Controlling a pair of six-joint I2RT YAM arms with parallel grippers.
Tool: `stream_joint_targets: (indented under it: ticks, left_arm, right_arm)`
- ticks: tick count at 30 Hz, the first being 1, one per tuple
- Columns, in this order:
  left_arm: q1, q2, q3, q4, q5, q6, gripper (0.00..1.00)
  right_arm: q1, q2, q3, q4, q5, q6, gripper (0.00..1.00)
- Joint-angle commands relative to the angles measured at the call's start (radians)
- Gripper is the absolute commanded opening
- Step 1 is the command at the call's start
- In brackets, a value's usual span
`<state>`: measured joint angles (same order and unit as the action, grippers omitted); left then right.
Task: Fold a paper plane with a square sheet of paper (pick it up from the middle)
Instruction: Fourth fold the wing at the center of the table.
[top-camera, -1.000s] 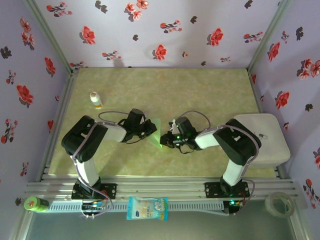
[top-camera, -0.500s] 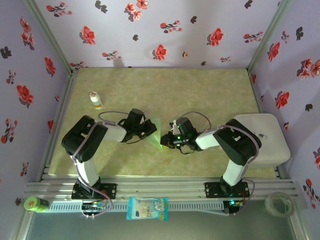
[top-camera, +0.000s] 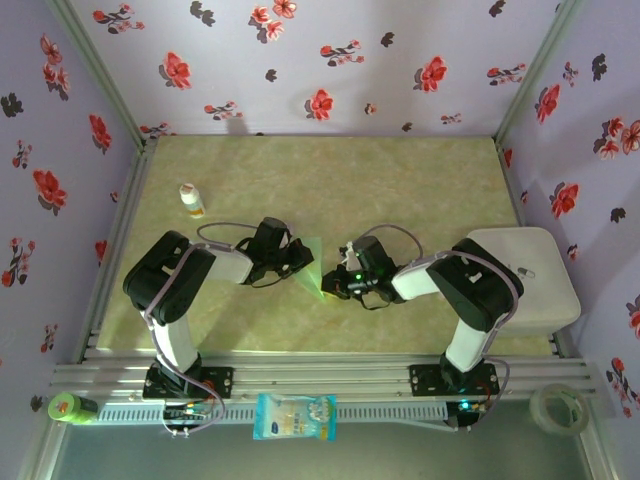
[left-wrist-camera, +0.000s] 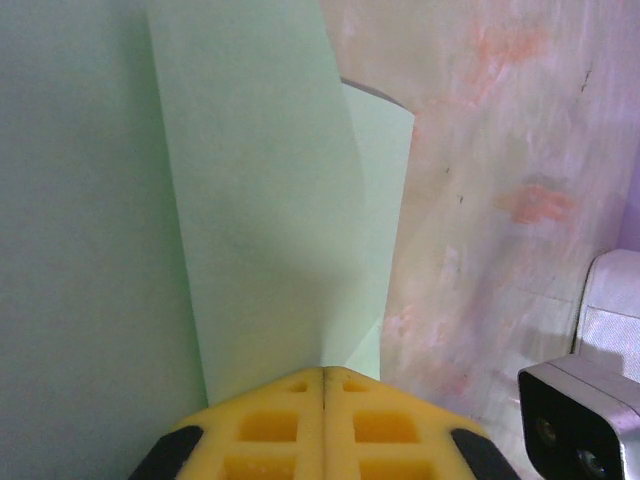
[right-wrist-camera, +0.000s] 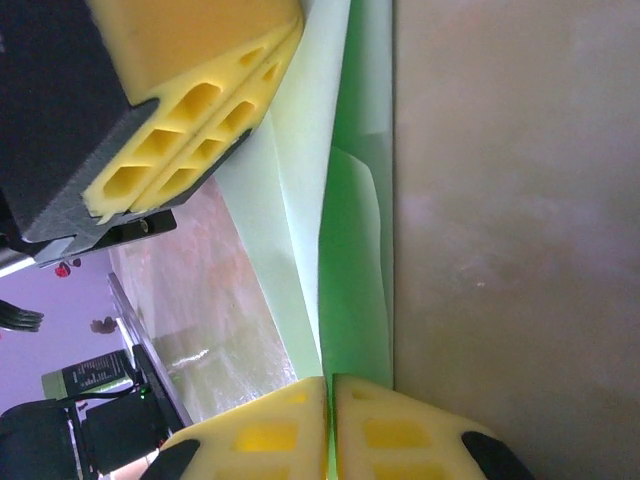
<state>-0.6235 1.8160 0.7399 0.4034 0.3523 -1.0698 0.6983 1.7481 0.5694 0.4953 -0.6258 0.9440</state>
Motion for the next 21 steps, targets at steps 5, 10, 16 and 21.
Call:
stream_joint_targets:
  ticks: [5,10,16,21]
  left_arm:
    - [0.007,0.038,-0.001,-0.054,-0.012,0.014,0.05]
    - [0.006,0.038,-0.001,-0.054,-0.014,0.013,0.05]
    - [0.006,0.038,-0.002,-0.052,-0.013,0.012,0.05]
    - [0.006,0.04,-0.003,-0.049,-0.013,0.01,0.05]
  right_arm:
    - [0.007,-0.005,-0.043,-0.137,-0.052,0.003,0.06]
    - [0.007,-0.001,-0.037,-0.162,-0.054,-0.011,0.08]
    - [0.007,-0.035,-0.036,-0.196,-0.055,-0.026,0.11]
    - [0.009,-0.037,-0.028,-0.238,-0.048,-0.051,0.09]
